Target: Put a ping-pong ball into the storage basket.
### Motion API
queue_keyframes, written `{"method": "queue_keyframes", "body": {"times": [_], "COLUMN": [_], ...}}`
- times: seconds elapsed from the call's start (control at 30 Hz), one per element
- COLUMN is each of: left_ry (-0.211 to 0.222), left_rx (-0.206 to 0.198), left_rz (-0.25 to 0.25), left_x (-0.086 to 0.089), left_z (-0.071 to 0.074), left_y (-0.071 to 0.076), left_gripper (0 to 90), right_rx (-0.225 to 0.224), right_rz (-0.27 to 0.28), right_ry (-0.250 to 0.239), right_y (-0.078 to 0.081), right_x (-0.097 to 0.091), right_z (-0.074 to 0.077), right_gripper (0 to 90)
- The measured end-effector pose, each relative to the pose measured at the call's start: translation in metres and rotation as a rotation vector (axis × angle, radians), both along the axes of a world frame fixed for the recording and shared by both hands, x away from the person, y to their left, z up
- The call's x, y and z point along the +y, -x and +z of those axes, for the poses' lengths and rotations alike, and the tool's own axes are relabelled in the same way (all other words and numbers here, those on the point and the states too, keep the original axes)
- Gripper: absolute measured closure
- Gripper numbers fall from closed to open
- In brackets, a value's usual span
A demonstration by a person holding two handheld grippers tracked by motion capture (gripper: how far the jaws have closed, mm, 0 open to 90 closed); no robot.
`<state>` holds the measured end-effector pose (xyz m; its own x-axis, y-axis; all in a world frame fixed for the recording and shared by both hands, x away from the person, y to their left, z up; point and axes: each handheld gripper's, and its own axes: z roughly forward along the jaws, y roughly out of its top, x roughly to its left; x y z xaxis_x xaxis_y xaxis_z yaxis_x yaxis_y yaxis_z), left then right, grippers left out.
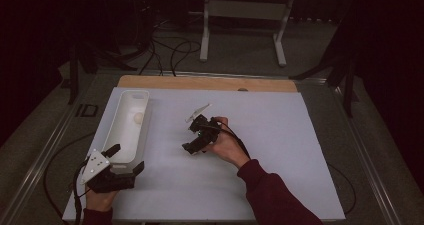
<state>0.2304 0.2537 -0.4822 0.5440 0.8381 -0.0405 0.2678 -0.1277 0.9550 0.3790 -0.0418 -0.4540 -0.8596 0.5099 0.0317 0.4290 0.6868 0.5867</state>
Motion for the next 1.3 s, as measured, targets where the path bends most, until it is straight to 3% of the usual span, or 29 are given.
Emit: {"method": "queue_keyframes", "body": {"times": [1.3], "left_ry": [-0.004], "left_rx": [0.002], "left_rz": [0.0], "left_x": [-0.001], "left_z": [0.0], "left_y": [0.0], "left_gripper": [0.0], "right_rx": [0.06], "right_rz": [0.001], "right_ry": [0.045], "right_y": [0.004], "right_x": [0.009], "right_z": [-0.024], "right_gripper": [9.6]}}
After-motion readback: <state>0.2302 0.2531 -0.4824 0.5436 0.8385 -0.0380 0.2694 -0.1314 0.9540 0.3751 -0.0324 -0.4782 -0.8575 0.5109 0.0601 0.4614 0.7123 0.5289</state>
